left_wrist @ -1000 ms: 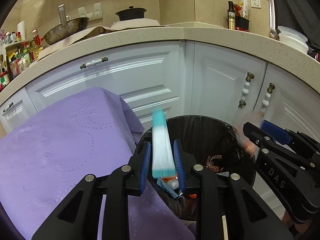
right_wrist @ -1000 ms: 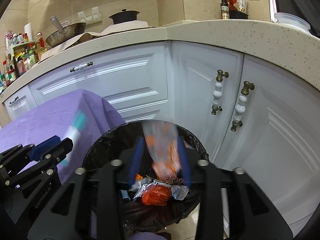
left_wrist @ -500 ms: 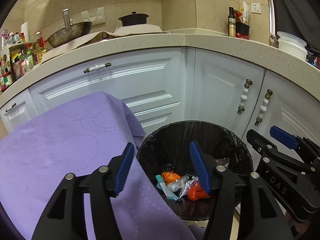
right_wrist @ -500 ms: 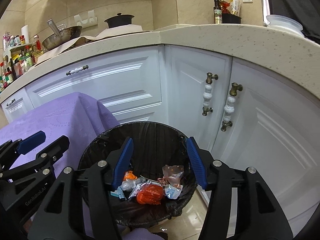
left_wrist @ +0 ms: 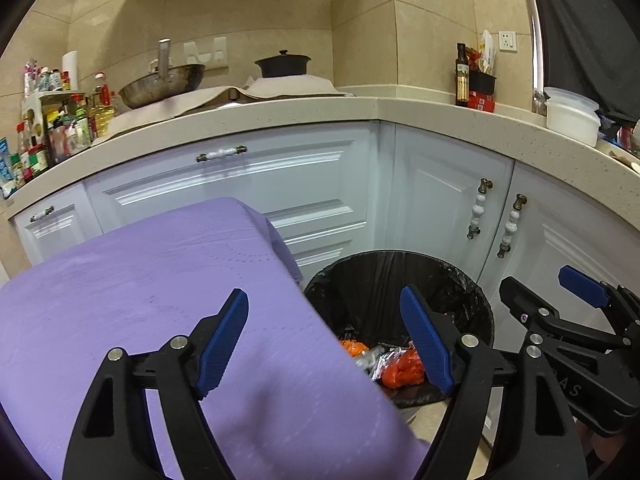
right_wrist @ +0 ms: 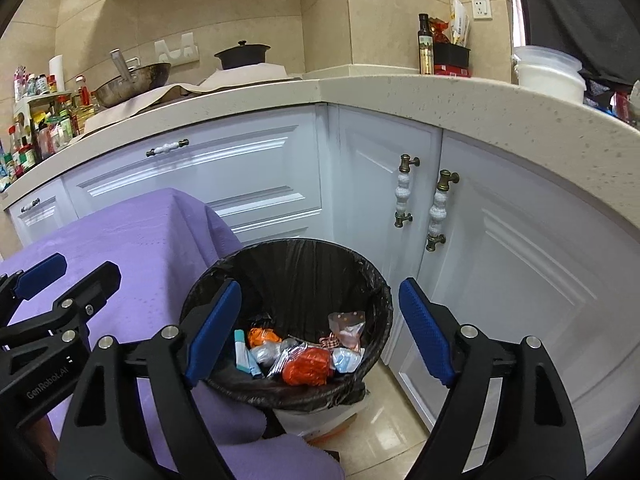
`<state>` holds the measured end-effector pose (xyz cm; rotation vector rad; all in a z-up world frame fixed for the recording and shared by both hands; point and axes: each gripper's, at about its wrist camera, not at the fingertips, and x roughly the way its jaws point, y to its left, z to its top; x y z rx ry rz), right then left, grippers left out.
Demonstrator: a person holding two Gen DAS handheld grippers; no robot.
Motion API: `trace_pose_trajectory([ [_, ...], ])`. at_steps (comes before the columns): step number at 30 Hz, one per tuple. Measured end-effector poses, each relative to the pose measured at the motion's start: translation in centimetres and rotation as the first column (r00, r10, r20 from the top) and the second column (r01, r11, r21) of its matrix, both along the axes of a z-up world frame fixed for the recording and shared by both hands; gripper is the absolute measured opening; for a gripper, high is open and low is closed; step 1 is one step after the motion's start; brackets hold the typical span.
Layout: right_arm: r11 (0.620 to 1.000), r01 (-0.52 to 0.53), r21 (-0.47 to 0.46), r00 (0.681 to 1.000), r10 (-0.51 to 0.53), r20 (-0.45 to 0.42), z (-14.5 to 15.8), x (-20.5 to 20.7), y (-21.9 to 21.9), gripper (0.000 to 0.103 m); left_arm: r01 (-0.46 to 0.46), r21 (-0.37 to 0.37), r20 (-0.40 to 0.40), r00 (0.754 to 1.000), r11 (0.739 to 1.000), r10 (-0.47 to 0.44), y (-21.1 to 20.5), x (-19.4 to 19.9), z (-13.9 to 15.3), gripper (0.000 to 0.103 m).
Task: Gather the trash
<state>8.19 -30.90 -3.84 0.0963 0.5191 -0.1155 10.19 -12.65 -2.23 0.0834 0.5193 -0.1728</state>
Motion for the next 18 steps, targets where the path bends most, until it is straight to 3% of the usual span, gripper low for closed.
trace_pose_trajectory([
  [18,0.999,-0.012,-0.04,0.997,0.015,0.071,3.0,-6.4,3.6,0.081,-0.049,-0.008,0.107,0.993,0.999,0.05,5.0,-6.1,2.6,0.083],
])
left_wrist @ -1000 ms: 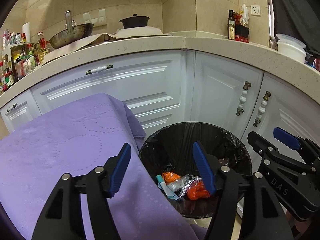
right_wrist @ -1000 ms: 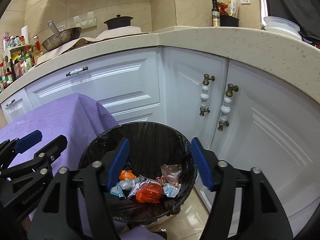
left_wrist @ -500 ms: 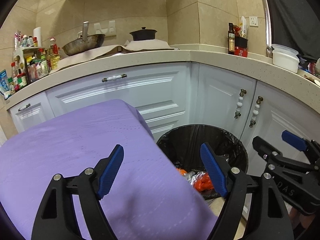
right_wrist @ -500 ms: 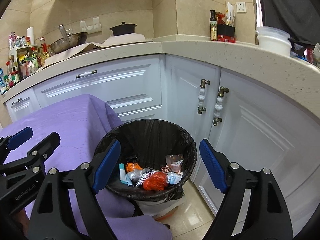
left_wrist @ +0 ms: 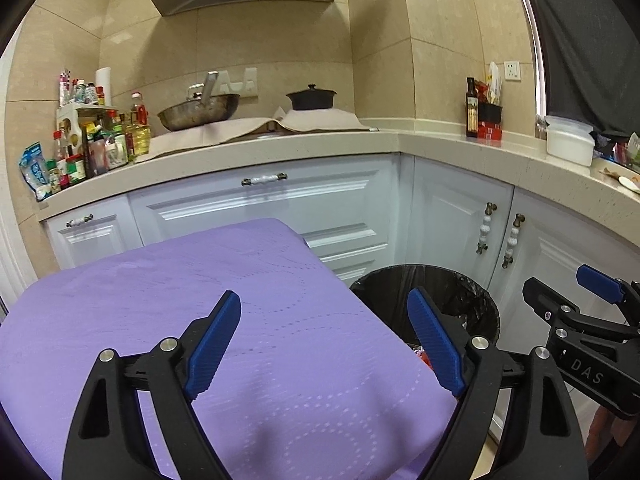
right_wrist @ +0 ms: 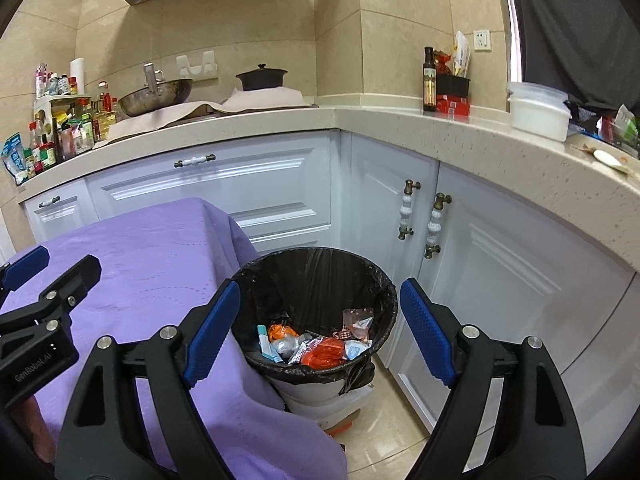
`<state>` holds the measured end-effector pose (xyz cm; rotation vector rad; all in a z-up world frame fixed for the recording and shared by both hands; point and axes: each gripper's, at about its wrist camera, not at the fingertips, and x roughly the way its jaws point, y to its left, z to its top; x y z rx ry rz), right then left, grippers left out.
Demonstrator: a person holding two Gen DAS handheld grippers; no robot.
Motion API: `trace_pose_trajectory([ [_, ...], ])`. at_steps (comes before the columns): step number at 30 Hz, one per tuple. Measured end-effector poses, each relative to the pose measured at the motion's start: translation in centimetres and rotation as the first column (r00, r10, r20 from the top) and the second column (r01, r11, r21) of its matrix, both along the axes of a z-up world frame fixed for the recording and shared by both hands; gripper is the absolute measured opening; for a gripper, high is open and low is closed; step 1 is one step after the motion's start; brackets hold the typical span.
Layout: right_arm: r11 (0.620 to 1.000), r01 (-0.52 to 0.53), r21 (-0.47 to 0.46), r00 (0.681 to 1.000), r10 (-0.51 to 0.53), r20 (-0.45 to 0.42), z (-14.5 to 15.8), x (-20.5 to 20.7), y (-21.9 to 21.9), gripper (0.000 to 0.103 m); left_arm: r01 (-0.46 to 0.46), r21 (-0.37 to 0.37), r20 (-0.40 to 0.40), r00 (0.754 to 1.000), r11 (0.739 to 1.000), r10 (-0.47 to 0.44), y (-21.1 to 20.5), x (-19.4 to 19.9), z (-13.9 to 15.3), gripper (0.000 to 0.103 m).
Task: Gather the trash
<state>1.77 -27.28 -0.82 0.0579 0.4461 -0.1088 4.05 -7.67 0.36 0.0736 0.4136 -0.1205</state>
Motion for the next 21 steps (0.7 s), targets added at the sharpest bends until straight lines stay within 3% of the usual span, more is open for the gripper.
trace_pose_trajectory([
  [21,1.0,-0.003,-0.027,0.999,0.004,0.035,1.4,-2.9,1.9,0.082,-0.03,-0.032,0.047,0.998,0.999,0.032,2.1,-2.9,1.0,0.084],
])
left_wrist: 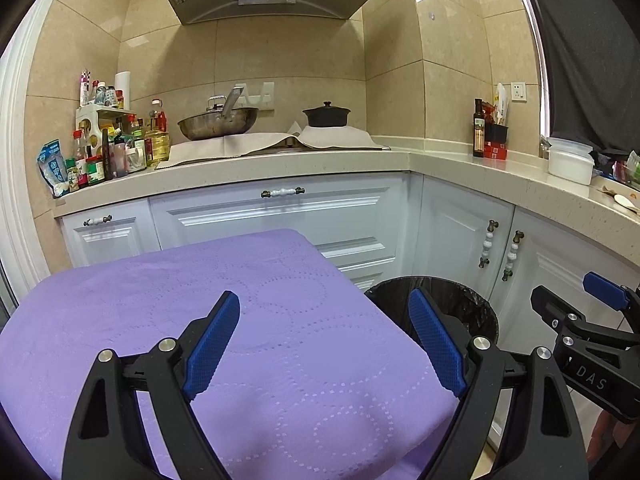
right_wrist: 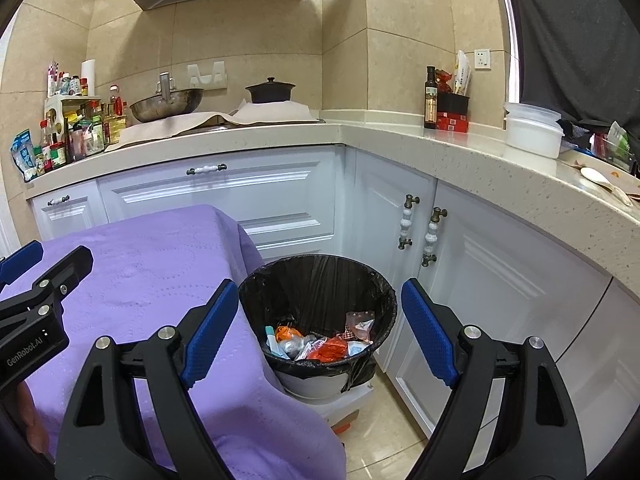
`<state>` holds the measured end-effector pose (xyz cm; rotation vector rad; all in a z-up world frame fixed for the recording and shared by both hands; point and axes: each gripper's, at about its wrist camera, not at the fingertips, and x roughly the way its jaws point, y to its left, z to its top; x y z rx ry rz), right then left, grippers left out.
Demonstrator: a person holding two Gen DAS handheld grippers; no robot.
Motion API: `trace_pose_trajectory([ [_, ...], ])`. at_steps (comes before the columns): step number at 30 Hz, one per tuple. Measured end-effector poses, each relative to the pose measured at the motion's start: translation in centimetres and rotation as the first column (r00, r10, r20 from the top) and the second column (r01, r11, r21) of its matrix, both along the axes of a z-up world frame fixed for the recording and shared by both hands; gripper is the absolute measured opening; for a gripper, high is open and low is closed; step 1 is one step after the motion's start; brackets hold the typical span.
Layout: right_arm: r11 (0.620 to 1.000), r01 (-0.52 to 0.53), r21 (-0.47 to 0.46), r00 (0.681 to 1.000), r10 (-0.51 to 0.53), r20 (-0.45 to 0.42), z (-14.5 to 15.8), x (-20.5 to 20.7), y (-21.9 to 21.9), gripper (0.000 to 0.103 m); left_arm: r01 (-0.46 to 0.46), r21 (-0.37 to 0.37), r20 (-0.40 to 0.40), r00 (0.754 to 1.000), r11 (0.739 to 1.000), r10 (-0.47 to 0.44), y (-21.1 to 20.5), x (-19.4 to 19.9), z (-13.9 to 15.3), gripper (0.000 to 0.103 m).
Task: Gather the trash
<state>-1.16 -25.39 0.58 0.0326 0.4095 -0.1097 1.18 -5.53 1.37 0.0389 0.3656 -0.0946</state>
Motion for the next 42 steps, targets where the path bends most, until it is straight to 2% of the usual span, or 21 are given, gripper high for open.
trace_pose_trajectory([
  [42,1.0,0.004,0.006,1.0,-0.004,0.003,0.03,-0.19,-0.81,0.082,-0.001,-0.008,-0.008,1.0,1.0,0.0,0.31,-0.13,-0.07,0.084],
])
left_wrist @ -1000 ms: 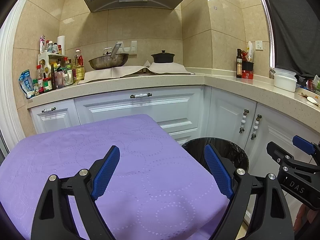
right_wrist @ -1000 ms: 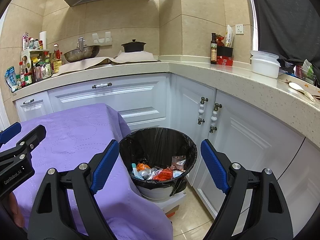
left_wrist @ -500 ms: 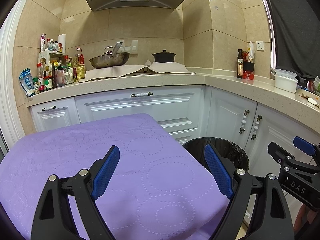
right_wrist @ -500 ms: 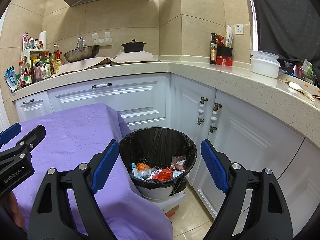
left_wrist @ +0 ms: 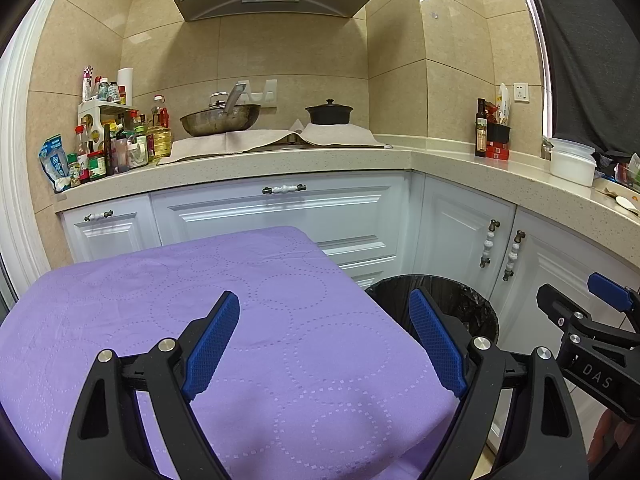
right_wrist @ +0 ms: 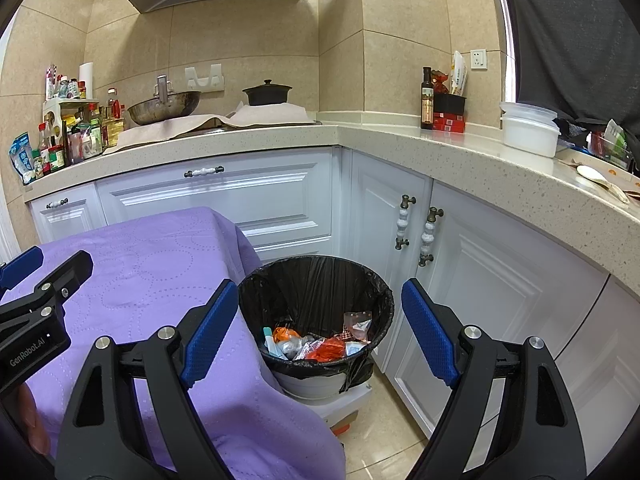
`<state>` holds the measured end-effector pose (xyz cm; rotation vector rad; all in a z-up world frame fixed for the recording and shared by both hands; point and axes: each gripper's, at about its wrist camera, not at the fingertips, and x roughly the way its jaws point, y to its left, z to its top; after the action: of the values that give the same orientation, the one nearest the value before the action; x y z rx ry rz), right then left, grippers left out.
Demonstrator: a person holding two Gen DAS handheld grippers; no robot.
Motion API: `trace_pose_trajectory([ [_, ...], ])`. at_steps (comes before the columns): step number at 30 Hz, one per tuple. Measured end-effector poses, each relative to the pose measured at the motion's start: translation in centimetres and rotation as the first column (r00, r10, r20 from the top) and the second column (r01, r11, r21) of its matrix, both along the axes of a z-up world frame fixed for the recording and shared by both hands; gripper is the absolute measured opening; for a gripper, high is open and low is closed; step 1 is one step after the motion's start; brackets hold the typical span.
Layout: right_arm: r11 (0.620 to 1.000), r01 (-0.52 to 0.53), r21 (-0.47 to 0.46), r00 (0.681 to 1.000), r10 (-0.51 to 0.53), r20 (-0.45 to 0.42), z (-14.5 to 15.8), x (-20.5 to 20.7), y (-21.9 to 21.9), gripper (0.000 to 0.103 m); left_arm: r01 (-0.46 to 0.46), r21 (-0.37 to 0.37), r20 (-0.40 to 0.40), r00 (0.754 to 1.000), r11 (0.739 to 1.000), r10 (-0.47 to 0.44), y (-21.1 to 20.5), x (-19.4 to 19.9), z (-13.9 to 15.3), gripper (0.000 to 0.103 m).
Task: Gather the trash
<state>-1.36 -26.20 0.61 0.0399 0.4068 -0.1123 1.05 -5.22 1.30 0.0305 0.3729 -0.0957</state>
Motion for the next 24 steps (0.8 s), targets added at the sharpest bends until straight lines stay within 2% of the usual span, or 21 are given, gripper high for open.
trace_pose_trajectory([
  [24,1.0,0.001,-0.003,1.0,-0.001,0.003,0.17,-0.08,0.02,0.082,-0.004,-0.005,-0.005,1.0,1.0,0.004,0.17,0.08,-0.33,0.084],
])
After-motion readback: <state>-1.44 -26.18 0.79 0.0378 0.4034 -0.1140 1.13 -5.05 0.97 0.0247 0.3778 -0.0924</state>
